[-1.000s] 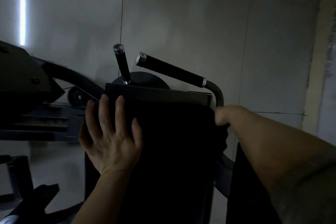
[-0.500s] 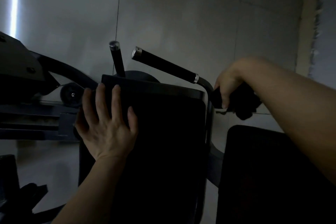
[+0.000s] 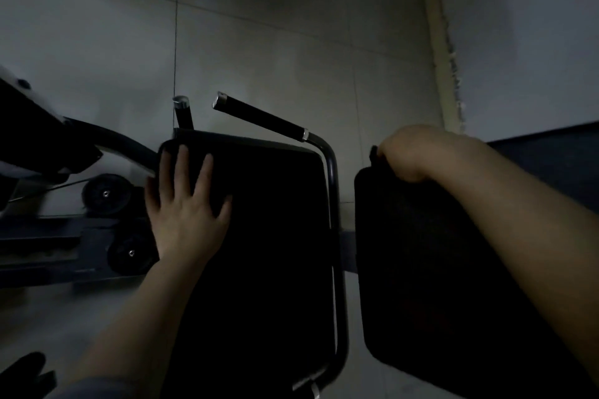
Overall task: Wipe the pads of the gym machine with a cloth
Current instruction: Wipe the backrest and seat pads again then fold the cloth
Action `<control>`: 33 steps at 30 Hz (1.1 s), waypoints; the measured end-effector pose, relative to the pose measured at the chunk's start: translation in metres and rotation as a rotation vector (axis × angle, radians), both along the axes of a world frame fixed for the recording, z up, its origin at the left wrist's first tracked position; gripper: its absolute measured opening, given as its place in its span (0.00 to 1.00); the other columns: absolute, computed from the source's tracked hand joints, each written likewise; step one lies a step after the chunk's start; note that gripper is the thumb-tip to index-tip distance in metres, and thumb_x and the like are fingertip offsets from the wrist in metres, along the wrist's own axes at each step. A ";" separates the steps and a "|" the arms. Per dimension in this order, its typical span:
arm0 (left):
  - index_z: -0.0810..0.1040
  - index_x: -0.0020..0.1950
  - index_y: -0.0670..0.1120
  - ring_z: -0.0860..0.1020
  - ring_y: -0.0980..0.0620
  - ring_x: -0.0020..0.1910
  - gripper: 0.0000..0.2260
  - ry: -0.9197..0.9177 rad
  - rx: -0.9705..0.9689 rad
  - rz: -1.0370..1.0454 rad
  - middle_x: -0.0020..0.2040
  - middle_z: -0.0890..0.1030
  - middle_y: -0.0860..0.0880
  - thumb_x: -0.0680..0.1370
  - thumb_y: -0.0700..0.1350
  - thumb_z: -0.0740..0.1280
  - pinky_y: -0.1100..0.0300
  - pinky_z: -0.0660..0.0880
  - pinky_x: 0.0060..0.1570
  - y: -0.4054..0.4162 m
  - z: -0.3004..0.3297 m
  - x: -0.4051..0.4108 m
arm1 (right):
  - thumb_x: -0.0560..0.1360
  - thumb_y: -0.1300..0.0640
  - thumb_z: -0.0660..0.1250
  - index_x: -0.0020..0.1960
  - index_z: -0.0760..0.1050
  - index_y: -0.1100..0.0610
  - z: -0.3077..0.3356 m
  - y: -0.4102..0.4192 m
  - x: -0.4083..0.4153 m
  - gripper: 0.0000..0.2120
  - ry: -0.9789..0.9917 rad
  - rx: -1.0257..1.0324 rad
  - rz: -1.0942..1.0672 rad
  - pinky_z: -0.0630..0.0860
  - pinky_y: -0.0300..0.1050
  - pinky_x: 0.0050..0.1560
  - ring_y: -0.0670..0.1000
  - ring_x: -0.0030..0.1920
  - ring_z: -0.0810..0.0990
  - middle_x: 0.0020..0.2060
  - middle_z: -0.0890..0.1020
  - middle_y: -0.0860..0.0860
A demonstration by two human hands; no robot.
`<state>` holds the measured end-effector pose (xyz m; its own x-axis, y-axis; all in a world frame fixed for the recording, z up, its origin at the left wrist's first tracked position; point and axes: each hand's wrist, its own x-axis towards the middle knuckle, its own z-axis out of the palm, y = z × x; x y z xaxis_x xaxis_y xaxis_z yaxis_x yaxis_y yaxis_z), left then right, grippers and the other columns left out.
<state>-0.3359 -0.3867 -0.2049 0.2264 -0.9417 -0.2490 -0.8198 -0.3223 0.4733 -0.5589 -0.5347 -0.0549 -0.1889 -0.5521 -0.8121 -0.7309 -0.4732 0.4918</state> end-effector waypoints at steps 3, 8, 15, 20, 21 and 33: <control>0.50 0.77 0.55 0.39 0.47 0.77 0.35 -0.011 0.097 -0.103 0.79 0.43 0.48 0.75 0.65 0.58 0.41 0.39 0.73 0.053 0.014 -0.007 | 0.77 0.58 0.59 0.69 0.67 0.56 0.028 0.053 -0.012 0.20 -0.055 -0.143 0.174 0.63 0.56 0.67 0.58 0.67 0.65 0.67 0.68 0.58; 0.30 0.74 0.55 0.21 0.49 0.69 0.47 -0.009 0.295 -0.221 0.72 0.25 0.50 0.68 0.75 0.52 0.42 0.29 0.67 0.076 0.013 -0.008 | 0.79 0.50 0.54 0.77 0.47 0.54 0.018 0.147 -0.024 0.30 -0.128 -0.040 0.313 0.32 0.65 0.69 0.56 0.76 0.45 0.77 0.46 0.57; 0.22 0.69 0.54 0.16 0.46 0.63 0.59 0.038 0.486 -0.351 0.69 0.20 0.48 0.64 0.68 0.69 0.36 0.35 0.69 0.065 0.021 0.001 | 0.80 0.44 0.49 0.73 0.61 0.51 -0.042 0.097 -0.014 0.23 -0.144 -0.006 0.516 0.42 0.61 0.72 0.53 0.75 0.52 0.74 0.60 0.53; 0.22 0.69 0.54 0.22 0.44 0.69 0.58 0.063 0.535 -0.381 0.71 0.21 0.47 0.66 0.66 0.70 0.36 0.36 0.70 0.062 0.026 0.004 | 0.80 0.47 0.51 0.68 0.66 0.50 -0.054 0.049 -0.004 0.19 -0.086 -0.178 0.325 0.61 0.56 0.65 0.55 0.66 0.65 0.67 0.68 0.54; 0.22 0.68 0.54 0.23 0.44 0.69 0.58 0.065 0.543 -0.385 0.70 0.21 0.47 0.66 0.66 0.70 0.36 0.36 0.70 0.061 0.027 0.005 | 0.79 0.47 0.52 0.68 0.66 0.50 -0.056 0.049 -0.002 0.19 -0.083 -0.162 0.343 0.63 0.56 0.63 0.55 0.65 0.67 0.66 0.69 0.54; 0.23 0.70 0.55 0.21 0.44 0.68 0.59 0.053 0.616 -0.397 0.69 0.20 0.47 0.65 0.66 0.71 0.34 0.37 0.69 0.057 0.034 0.001 | 0.78 0.38 0.47 0.73 0.63 0.53 -0.003 -0.007 -0.030 0.30 0.213 -0.147 0.055 0.61 0.57 0.69 0.57 0.66 0.69 0.69 0.69 0.55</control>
<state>-0.3346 -0.3295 -0.1707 -0.1295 -0.6364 -0.7604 -0.9110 -0.2264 0.3446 -0.5885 -0.5414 -0.0581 -0.3139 -0.6756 -0.6671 -0.5787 -0.4209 0.6985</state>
